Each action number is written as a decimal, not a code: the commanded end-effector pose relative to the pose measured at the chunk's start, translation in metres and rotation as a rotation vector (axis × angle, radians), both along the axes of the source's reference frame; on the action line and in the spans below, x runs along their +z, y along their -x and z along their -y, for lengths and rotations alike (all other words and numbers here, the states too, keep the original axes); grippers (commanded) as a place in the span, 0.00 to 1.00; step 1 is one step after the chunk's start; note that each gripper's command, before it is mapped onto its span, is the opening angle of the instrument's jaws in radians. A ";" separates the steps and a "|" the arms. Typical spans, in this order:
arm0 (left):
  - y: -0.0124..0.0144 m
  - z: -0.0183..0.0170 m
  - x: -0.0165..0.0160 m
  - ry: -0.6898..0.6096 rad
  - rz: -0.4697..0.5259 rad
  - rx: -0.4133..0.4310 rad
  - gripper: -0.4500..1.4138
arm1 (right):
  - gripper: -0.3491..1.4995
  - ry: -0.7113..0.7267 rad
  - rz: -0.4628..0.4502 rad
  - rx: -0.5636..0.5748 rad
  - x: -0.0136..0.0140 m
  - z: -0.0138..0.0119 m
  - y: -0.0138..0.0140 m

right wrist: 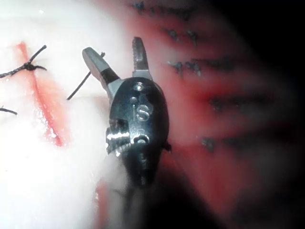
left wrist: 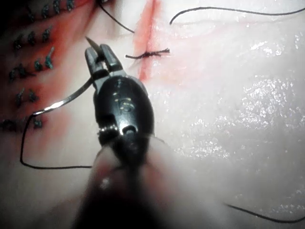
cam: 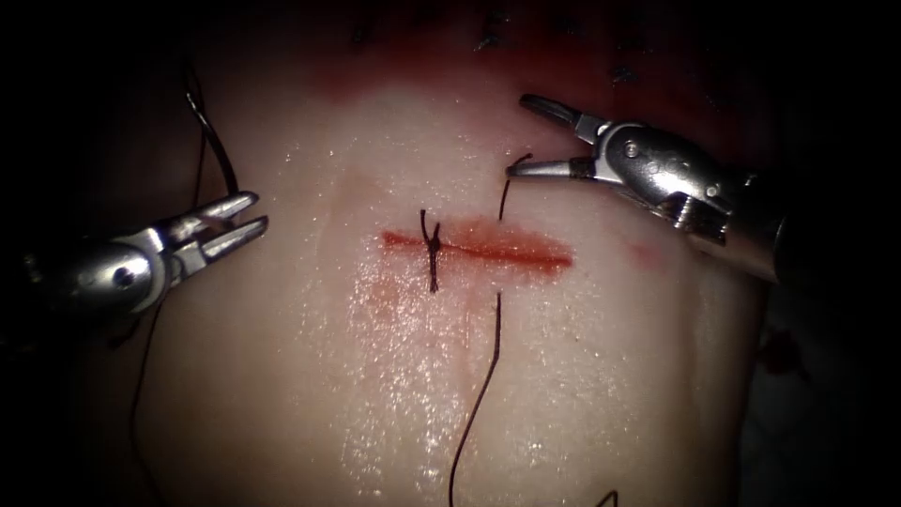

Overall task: Wound Closure
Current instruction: Set needle down with left end-effector, then pick up thread with left jaws

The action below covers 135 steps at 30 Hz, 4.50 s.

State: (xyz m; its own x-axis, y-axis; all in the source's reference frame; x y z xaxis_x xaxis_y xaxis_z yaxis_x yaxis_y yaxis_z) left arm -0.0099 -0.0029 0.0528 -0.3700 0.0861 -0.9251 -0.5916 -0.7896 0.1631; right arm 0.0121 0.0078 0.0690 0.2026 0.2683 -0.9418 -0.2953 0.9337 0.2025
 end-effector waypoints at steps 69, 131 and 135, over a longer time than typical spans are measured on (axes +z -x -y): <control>0.0139 0.0174 0.0042 -0.820 0.302 0.319 0.66 | 0.98 -0.018 0.006 0.013 -0.0007 0.0083 0.0052; 0.0126 0.0135 0.0031 -0.943 0.519 0.360 0.05 | 0.86 0.215 0.185 -0.218 -0.0045 0.0146 -0.0005; 0.0128 0.0109 0.0009 -0.940 0.498 0.293 0.05 | 0.85 0.418 0.320 -0.229 -0.0090 0.0138 -0.0027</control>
